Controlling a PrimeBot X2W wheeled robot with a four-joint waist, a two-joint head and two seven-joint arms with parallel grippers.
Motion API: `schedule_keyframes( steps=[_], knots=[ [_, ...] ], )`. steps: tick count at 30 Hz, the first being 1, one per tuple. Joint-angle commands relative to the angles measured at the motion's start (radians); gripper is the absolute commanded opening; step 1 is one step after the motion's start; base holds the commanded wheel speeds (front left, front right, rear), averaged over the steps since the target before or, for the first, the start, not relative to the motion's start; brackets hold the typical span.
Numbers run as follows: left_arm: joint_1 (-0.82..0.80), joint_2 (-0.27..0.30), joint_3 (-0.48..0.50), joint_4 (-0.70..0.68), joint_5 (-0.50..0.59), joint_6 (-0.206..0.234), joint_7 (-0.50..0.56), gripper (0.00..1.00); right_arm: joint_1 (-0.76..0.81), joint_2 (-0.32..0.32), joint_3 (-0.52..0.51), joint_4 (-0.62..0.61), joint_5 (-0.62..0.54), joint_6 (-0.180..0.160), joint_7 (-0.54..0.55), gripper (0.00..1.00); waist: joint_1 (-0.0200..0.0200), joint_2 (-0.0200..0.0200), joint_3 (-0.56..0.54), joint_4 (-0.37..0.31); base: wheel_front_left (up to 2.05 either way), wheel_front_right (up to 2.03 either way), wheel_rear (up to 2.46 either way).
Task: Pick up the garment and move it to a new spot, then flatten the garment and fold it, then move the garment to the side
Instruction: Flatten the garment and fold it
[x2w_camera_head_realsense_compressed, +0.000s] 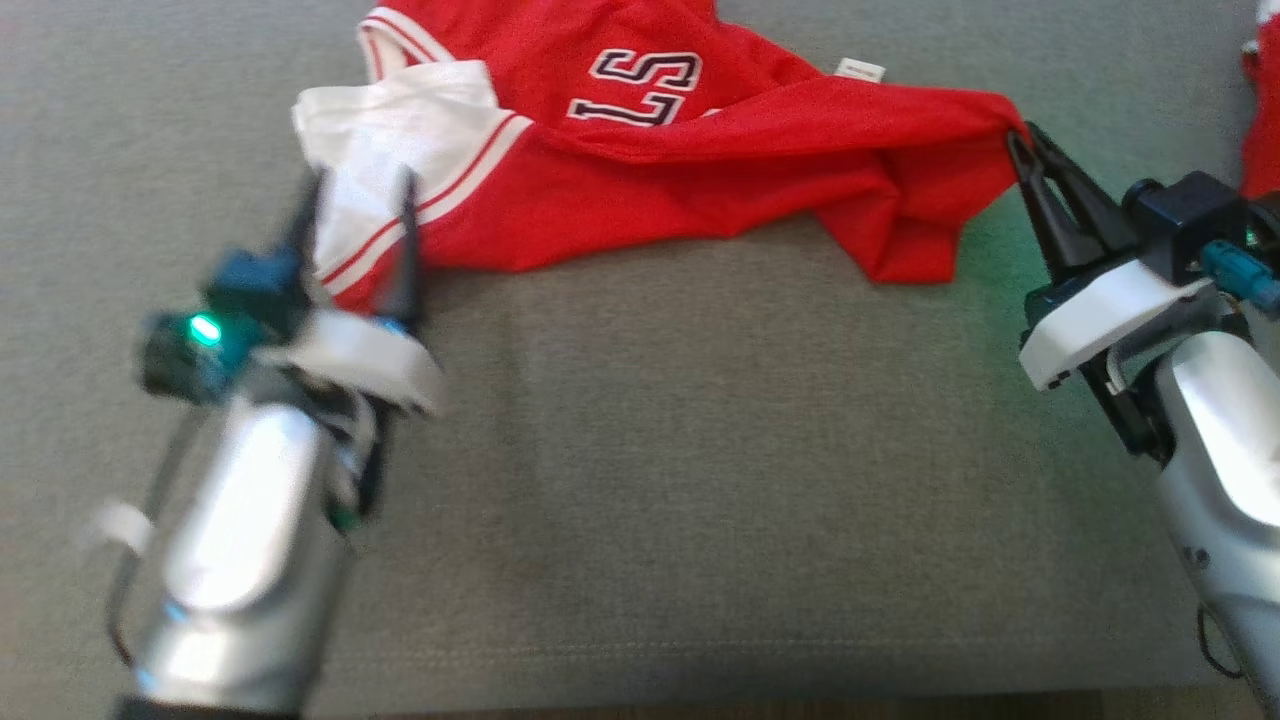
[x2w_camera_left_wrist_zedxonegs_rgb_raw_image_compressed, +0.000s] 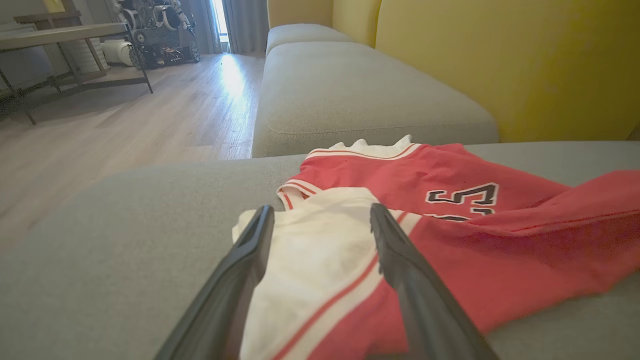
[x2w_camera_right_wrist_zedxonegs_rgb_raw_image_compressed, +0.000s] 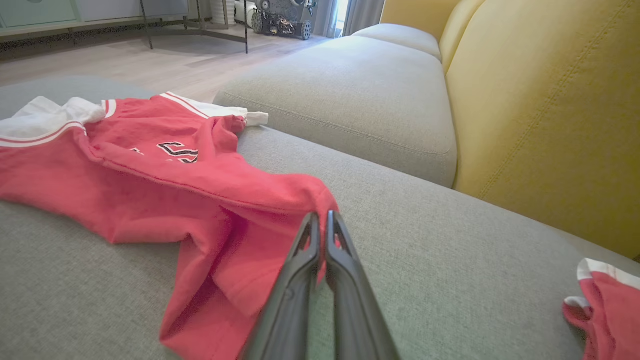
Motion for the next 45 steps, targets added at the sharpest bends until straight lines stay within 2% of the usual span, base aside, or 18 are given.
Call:
schedule_keyframes(
  steps=[1,5,10,18,22,32,45],
  knots=[
    [-0.058,0.042,0.050,-0.021,0.009,0.004,0.007,1.00,0.004,-0.010,0.002,-0.044,-0.009,-0.001,0.006,0.00,0.0000,0.0000,0.013,-0.024,0.00,0.00,0.00],
    [-0.151,0.129,0.071,0.050,0.026,-0.008,0.097,1.00,0.010,0.017,0.006,-0.126,-0.020,-0.001,0.042,0.00,0.0000,0.0000,0.042,-0.067,0.00,0.00,0.00],
    [-0.244,0.228,0.067,0.128,0.035,-0.065,0.263,1.00,-0.012,0.050,0.040,-0.174,-0.038,-0.001,0.061,0.00,0.0000,0.0000,0.072,-0.104,0.00,0.00,0.00],
    [-0.373,0.342,0.061,0.241,0.039,-0.127,0.497,1.00,-0.057,0.076,0.081,-0.193,-0.048,-0.001,0.059,0.00,0.0000,0.0000,0.121,-0.144,0.00,0.00,0.00],
    [-0.418,0.379,0.052,0.278,0.046,-0.143,0.566,1.00,-0.069,0.084,0.084,-0.192,-0.048,-0.001,0.048,0.00,0.0000,0.0000,0.140,-0.156,0.00,0.00,0.00],
    [-0.448,0.388,0.047,0.312,0.003,-0.181,0.642,1.00,-0.078,0.094,0.086,-0.152,-0.043,-0.001,0.024,0.00,0.0000,0.0000,0.149,-0.164,0.00,0.00,0.00],
    [-0.426,0.377,0.043,0.229,-0.035,-0.187,0.643,1.00,-0.080,0.090,0.073,-0.117,-0.041,-0.001,0.023,0.00,0.0000,0.0000,0.134,-0.134,0.00,0.00,0.00]
  ],
)
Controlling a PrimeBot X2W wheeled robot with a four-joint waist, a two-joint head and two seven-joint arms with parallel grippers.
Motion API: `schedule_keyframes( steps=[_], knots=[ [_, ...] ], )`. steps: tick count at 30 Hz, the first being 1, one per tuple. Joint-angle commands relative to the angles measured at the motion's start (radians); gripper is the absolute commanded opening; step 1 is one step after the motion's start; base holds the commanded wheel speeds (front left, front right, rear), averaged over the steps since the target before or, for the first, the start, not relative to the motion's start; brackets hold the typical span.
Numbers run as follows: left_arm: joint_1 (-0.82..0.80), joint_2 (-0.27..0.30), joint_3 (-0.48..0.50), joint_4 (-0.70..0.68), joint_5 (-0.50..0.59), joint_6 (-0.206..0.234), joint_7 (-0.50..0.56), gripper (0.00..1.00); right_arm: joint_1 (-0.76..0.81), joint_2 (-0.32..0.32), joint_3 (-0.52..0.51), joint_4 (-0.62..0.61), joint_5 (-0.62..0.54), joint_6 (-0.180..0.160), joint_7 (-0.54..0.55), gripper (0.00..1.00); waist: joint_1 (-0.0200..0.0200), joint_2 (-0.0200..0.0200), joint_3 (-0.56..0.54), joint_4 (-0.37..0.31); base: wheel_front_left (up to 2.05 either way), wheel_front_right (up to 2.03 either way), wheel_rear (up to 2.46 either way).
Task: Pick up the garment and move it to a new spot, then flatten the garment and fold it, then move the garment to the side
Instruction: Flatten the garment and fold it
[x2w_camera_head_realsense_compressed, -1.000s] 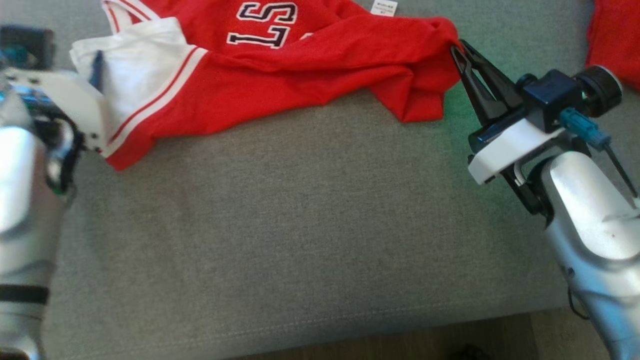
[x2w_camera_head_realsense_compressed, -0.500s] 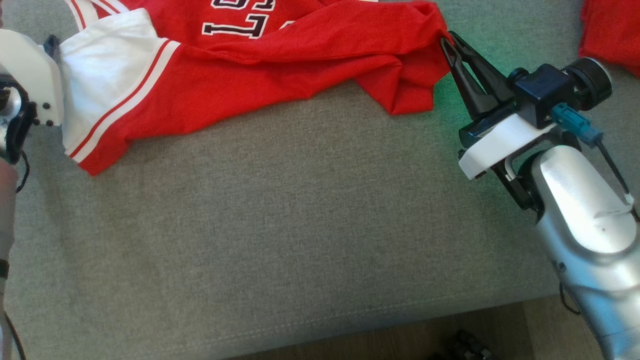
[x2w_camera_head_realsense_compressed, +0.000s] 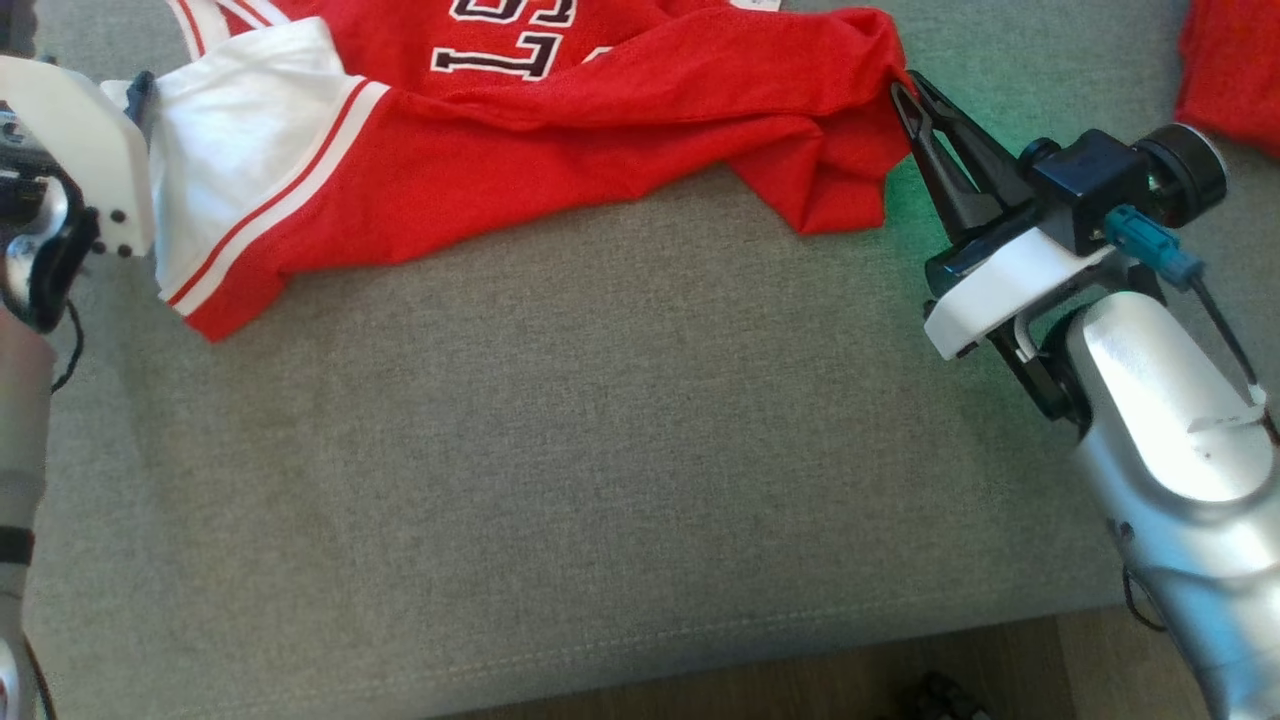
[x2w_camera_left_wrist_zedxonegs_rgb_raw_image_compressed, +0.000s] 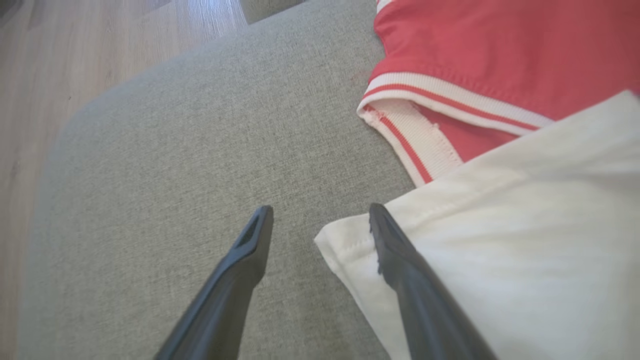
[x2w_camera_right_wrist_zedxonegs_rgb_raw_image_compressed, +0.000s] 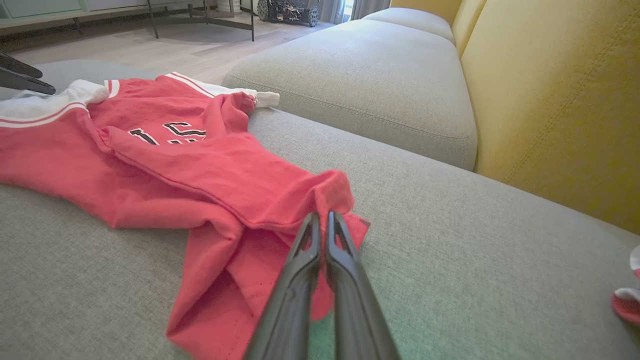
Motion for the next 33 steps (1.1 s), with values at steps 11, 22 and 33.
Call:
schedule_keyframes(
  steps=[11,22,33],
  knots=[
    [0.014,0.036,0.022,-0.096,-0.053,-0.014,0.066,1.00,-0.019,-0.005,0.004,-0.016,0.013,-0.001,-0.002,0.00,-0.0001,0.0000,-0.009,0.011,0.00,0.00,0.00],
    [0.025,0.048,0.010,-0.094,-0.063,0.002,0.128,1.00,-0.024,-0.007,0.007,-0.010,0.017,-0.001,-0.006,0.00,-0.0001,0.0000,0.001,-0.007,0.00,0.00,0.00],
    [0.031,0.047,0.012,-0.113,-0.090,0.011,0.136,0.00,-0.025,-0.014,-0.004,-0.001,0.017,-0.001,-0.003,0.00,-0.0001,0.0000,-0.014,0.004,0.00,0.00,0.00]
  ],
)
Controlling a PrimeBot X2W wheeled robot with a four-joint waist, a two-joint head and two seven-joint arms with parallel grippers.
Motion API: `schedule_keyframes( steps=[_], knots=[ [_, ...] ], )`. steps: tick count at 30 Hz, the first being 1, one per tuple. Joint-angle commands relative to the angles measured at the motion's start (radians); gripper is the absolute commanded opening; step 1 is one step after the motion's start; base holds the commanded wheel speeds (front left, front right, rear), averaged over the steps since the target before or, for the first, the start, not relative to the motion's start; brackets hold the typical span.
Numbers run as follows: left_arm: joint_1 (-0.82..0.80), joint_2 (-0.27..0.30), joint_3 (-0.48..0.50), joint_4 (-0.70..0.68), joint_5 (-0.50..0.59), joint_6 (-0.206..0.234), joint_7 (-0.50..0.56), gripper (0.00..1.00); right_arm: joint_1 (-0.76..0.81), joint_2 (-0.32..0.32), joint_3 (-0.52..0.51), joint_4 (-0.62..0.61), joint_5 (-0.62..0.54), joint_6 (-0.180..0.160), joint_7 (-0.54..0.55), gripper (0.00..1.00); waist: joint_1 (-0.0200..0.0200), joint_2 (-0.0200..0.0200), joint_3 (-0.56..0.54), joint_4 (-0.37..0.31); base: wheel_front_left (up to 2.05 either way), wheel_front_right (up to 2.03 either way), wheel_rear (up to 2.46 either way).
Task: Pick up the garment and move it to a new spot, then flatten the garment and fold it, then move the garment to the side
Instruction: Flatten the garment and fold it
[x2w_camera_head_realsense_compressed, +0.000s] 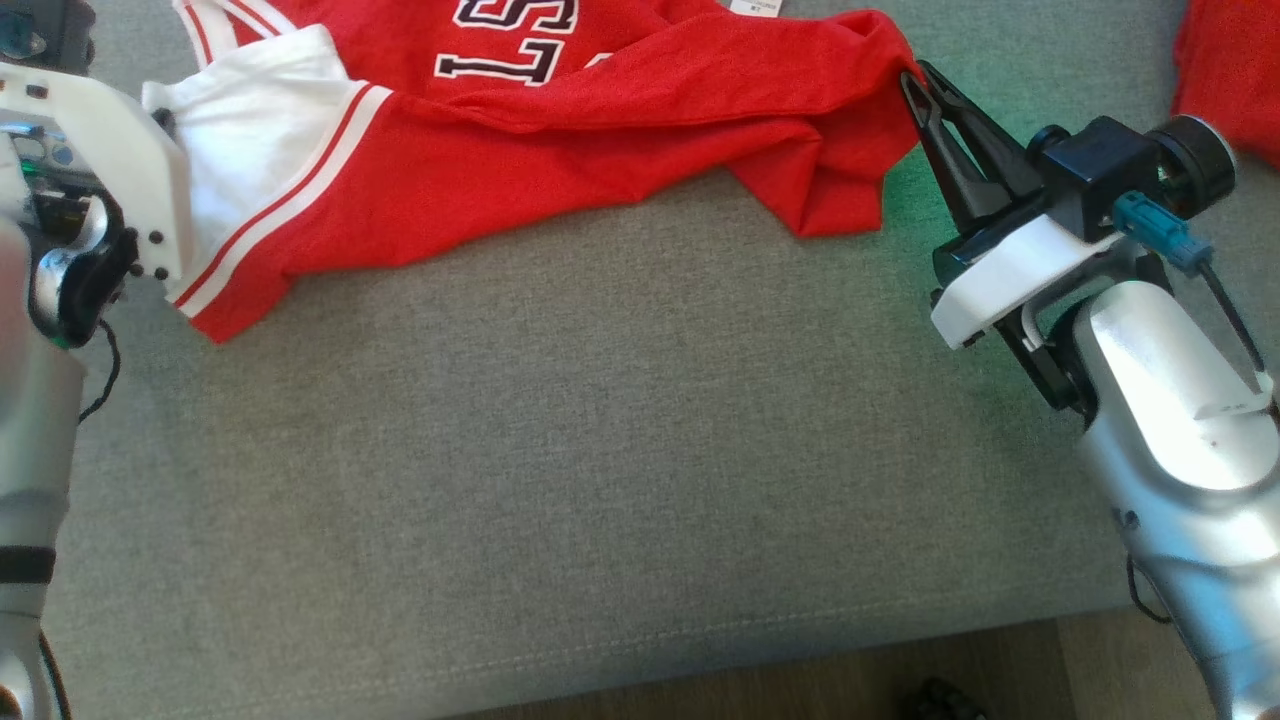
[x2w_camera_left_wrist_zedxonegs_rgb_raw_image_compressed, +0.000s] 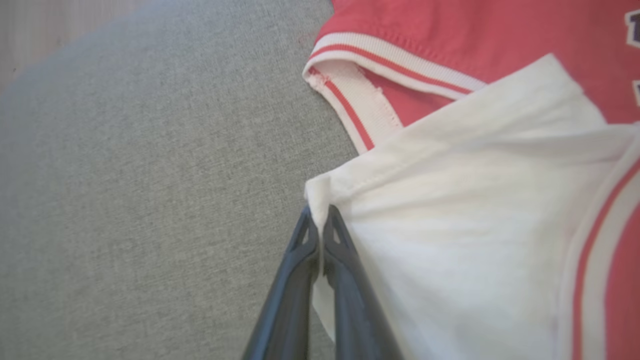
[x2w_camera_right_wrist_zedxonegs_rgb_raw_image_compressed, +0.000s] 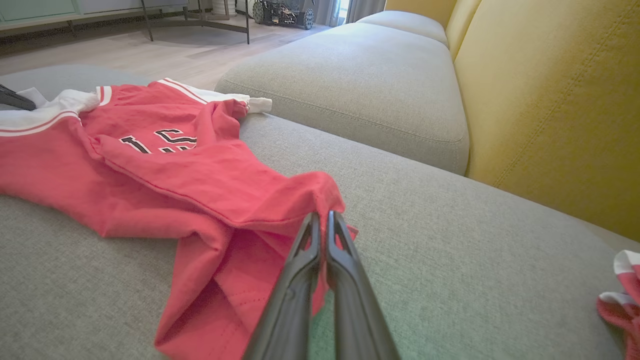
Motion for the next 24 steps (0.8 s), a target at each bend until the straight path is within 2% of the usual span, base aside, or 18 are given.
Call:
schedule_keyframes(
  steps=[1,7,14,19,24],
  knots=[
    [-0.012,0.054,0.042,-0.033,-0.002,0.017,-0.023,0.00,-0.006,-0.011,-0.003,-0.025,0.004,-0.001,-0.004,0.00,0.0000,0.0000,-0.004,0.005,0.00,0.00,0.00],
    [-0.015,0.060,0.053,-0.060,0.012,0.042,-0.120,0.00,-0.007,-0.018,-0.017,-0.014,0.000,-0.001,-0.014,0.00,0.0000,0.0000,-0.023,0.015,0.00,0.00,0.00],
    [-0.021,0.041,0.055,-0.114,0.028,0.058,-0.299,0.00,-0.022,-0.048,-0.057,0.017,-0.015,-0.001,-0.028,0.00,0.0000,0.0000,-0.088,0.043,0.00,0.00,0.00],
    [-0.025,0.021,0.040,-0.170,0.041,0.044,-0.439,0.00,-0.060,-0.099,-0.069,0.018,-0.039,-0.001,-0.034,0.00,0.0000,0.0000,-0.161,0.069,0.00,0.00,0.00],
    [-0.025,0.001,0.031,-0.238,0.076,0.075,-0.580,0.00,-0.111,-0.175,-0.043,-0.003,-0.089,-0.001,-0.037,0.00,0.0000,0.0000,-0.255,0.100,0.00,0.00,0.00]
  ],
)
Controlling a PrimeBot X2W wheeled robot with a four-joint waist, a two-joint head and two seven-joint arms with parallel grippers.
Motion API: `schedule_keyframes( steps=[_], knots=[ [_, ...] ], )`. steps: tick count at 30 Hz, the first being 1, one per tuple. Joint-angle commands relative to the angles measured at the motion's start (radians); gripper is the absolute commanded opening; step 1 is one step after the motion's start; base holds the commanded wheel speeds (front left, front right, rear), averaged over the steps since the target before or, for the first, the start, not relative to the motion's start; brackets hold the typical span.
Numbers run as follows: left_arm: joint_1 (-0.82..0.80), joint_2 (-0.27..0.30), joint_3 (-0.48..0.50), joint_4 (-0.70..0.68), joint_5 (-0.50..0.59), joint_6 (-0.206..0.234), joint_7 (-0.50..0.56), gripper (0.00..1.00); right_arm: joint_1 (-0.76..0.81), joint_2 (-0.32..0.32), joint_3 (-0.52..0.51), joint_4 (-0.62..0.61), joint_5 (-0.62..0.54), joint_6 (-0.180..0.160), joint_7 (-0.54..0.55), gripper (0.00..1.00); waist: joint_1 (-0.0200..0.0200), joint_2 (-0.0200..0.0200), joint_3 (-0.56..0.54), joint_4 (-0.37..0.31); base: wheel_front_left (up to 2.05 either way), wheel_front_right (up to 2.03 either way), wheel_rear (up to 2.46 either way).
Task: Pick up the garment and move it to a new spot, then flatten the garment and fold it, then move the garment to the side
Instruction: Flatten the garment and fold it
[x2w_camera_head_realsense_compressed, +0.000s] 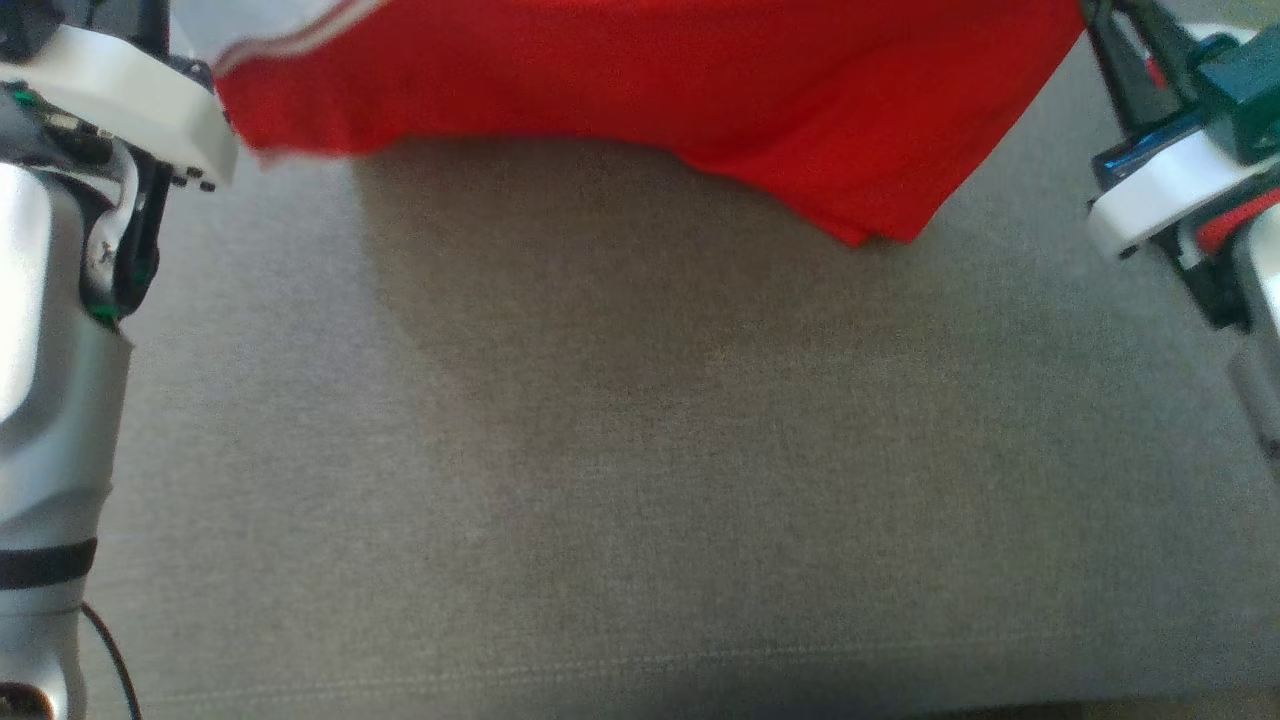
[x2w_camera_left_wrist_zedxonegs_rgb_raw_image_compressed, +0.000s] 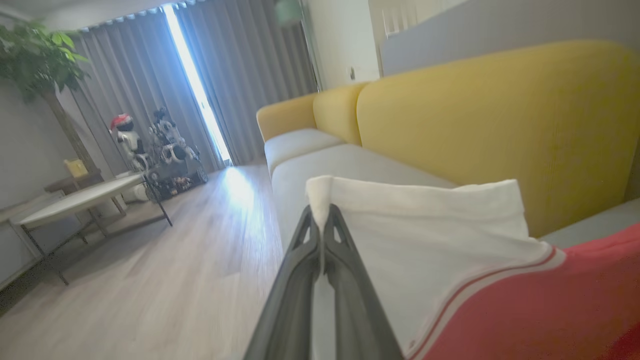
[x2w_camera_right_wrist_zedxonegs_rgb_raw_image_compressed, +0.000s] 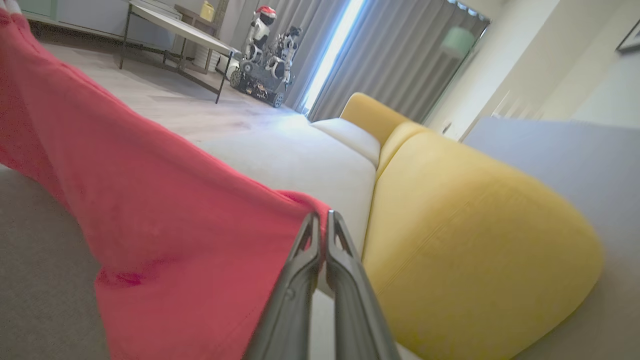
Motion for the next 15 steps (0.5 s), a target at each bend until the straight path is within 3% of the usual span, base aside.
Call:
schedule_keyframes(
  steps=[1,8,15],
  knots=[
    [-0.027,0.038,0.037,-0.050,0.011,0.014,-0.032,0.00,-0.029,-0.030,0.011,-0.039,-0.016,-0.001,-0.008,0.00,0.0000,0.0000,-0.071,0.030,0.00,0.00,0.00],
    [-0.001,0.032,0.059,-0.164,0.028,0.067,-0.160,0.00,-0.115,-0.116,0.064,-0.093,-0.102,-0.001,-0.023,0.00,0.0000,0.0000,-0.211,0.046,0.00,0.00,0.00],
    [0.081,0.069,0.059,-0.343,0.034,0.083,-0.138,0.00,-0.111,-0.210,0.136,-0.219,-0.077,-0.001,0.060,0.00,0.0000,0.0000,-0.317,0.029,0.00,0.00,0.00]
  ],
)
